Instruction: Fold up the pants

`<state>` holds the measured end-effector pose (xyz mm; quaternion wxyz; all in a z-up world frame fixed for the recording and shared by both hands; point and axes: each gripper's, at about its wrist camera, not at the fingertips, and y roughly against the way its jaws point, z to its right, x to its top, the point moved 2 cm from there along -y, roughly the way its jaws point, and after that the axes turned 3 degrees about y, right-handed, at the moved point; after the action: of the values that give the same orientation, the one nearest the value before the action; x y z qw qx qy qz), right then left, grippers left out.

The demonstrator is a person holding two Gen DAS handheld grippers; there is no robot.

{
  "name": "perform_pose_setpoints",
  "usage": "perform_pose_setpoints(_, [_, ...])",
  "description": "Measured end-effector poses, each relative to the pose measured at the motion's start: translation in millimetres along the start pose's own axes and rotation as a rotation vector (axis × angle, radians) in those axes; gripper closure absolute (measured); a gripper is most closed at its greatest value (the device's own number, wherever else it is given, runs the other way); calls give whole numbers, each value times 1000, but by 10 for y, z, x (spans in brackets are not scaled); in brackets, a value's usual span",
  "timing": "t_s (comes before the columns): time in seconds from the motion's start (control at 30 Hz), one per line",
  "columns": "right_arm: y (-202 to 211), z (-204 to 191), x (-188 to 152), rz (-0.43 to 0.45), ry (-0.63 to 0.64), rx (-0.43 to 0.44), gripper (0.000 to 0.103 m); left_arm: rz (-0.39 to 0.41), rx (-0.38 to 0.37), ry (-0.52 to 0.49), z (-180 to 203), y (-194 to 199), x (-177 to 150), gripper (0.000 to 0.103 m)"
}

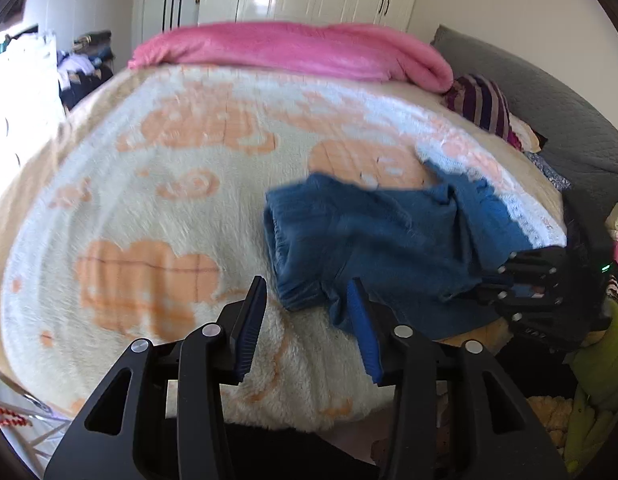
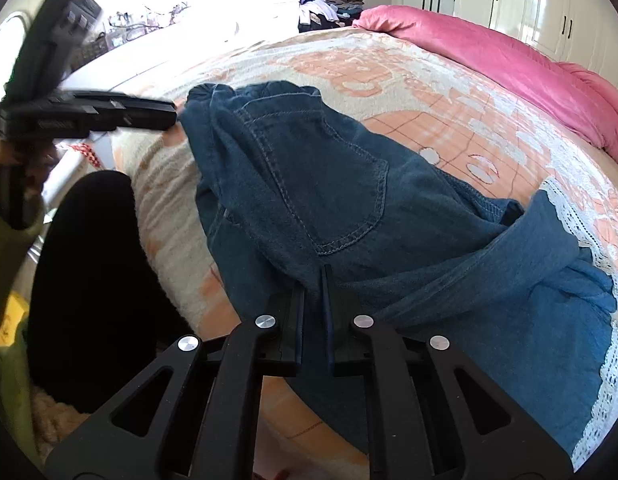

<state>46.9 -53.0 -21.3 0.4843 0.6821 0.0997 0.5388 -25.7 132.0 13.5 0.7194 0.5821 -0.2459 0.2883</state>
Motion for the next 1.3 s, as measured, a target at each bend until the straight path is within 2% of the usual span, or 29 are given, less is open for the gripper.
perform_pose_setpoints(0.13, [-34,33,-75,-22,-28,11,98,64,-38,-10,141,186,157,62])
perform_pose_setpoints(0.3, [-25,63,-117,-31,-74,38,95,-7,-146,-69,554,-216,235,62])
perform_pose_setpoints(0.37, [39,48,-135,-33,-67,50,92,-58,-118,-114,684,-478,186,62])
perform_pose_setpoints(0.4, [76,50,-144,-33,-71,65,89,-77,-84,-136,697,-577,161,62])
perform_pose_setpoints(0.43, [139,63,-167,-33,-81,86,88,-110,-18,-160,689,-711,115,62])
perform_pose_setpoints(0.47, [213,87,-183,-23,-95,104,87,-127,4,-169,662,-781,83,62])
perform_pose_setpoints(0.53, [377,172,-186,14,-129,113,85,-144,-11,-143,559,-843,18,62])
perform_pose_setpoints(0.6, [499,299,-115,59,-173,85,81,-136,-27,-132,519,-835,-10,62])
perform_pose_setpoints(0.7, [479,400,30,84,-202,81,80,-131,-20,-145,530,-835,-49,62])
perform_pose_setpoints(0.8, [238,430,127,31,-193,48,78,-129,-30,-139,518,-819,-94,62])
perform_pose_setpoints(0.9, [-141,468,30,-105,-228,26,78,-128,-47,-120,492,-822,-107,62])
perform_pose_setpoints(0.93, [-224,466,-23,-123,-248,30,78,-128,-54,-117,486,-825,-111,62])
perform_pose_setpoints(1.07, [-128,497,-53,-85,-278,61,77,-120,-60,-107,495,-851,-103,62])
perform_pose_setpoints(1.13, [50,567,-46,-31,-308,77,77,-100,-63,-99,508,-805,-74,62])
perform_pose_setpoints(1.3, [470,873,-95,61,-359,-25,67,-11,-135,-76,625,-454,28,55])
